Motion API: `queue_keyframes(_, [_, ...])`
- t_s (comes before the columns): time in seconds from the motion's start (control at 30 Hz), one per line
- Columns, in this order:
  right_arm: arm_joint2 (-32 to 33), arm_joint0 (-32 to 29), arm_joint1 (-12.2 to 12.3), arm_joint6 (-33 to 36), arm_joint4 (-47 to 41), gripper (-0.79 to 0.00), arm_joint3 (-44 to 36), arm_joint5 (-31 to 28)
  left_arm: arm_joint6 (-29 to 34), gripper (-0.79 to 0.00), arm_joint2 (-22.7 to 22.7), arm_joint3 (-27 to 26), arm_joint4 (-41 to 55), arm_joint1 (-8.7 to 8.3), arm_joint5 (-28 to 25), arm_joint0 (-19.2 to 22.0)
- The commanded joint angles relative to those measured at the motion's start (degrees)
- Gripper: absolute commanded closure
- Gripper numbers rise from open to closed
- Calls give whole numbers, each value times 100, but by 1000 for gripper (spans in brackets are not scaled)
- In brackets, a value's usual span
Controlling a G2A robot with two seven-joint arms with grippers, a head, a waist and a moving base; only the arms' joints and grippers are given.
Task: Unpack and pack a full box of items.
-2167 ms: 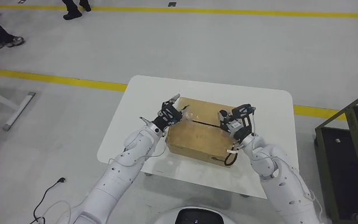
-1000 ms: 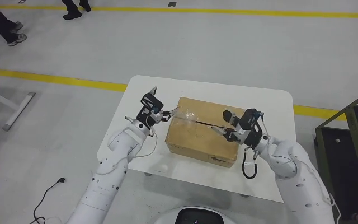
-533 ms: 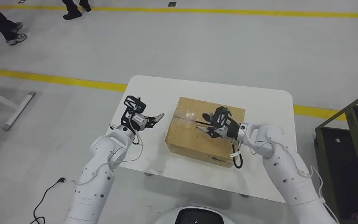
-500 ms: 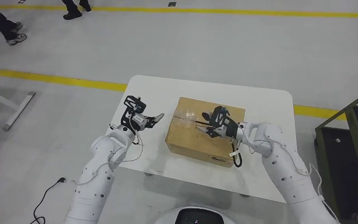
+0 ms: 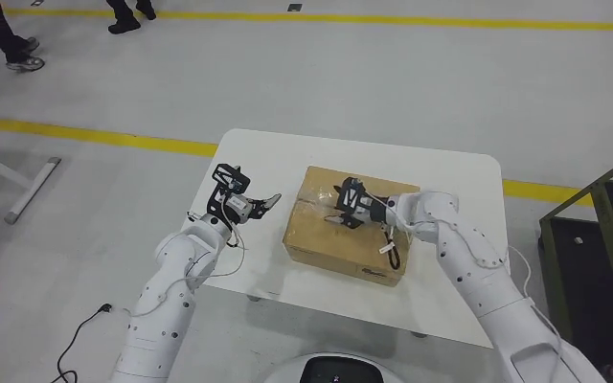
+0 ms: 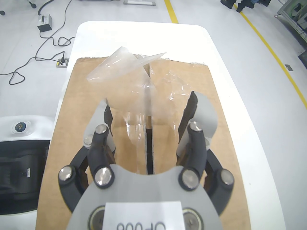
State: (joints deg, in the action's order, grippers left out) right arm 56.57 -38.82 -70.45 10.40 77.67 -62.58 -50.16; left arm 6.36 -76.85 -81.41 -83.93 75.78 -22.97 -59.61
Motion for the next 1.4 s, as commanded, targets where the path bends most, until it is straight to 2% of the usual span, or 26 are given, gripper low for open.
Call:
queue_keyframes(0.0, [-130, 131, -44, -86, 71, -317, 181, 31, 0, -785, 0, 0, 0, 0, 0, 0])
queue_keyframes(0.13, [-354, 348, -124, -232, 224, -154, 492, 87, 0, -785, 0, 0, 0, 0, 0, 0])
queue_keyframes(0.17, [-399, 394, -141, -262, 269, -37, 548, 110, 0, -785, 0, 0, 0, 0, 0, 0])
queue_keyframes(0.2, [-442, 430, -155, -296, 322, 0, 589, 133, 0, -785, 0, 0, 0, 0, 0, 0])
queue_keyframes(0.47, [-411, 531, -129, -411, 633, 0, 535, 318, 0, -785, 0, 0, 0, 0, 0, 0])
queue_keyframes(0.67, [-198, 403, 2, -189, 1019, 0, -79, 357, 0, -785, 0, 0, 0, 0, 0, 0])
queue_keyframes(0.87, [-38, 159, 189, -39, 2038, 0, -840, 385, 126, -785, 81, -6, 198, 5, -52, 3])
queue_keyframes(1.17, [295, -459, 514, -732, 3708, 0, -1609, 818, 341, -785, 84, 33, 402, -18, -90, 12])
queue_keyframes(1.23, [398, -574, 540, -985, 3615, 0, -1600, 936, 349, -785, 86, 33, 407, -19, -94, 13])
queue_keyframes(1.37, [398, -574, 540, -985, 3615, 0, -1600, 936, 349, -785, 86, 33, 407, -19, -94, 13])
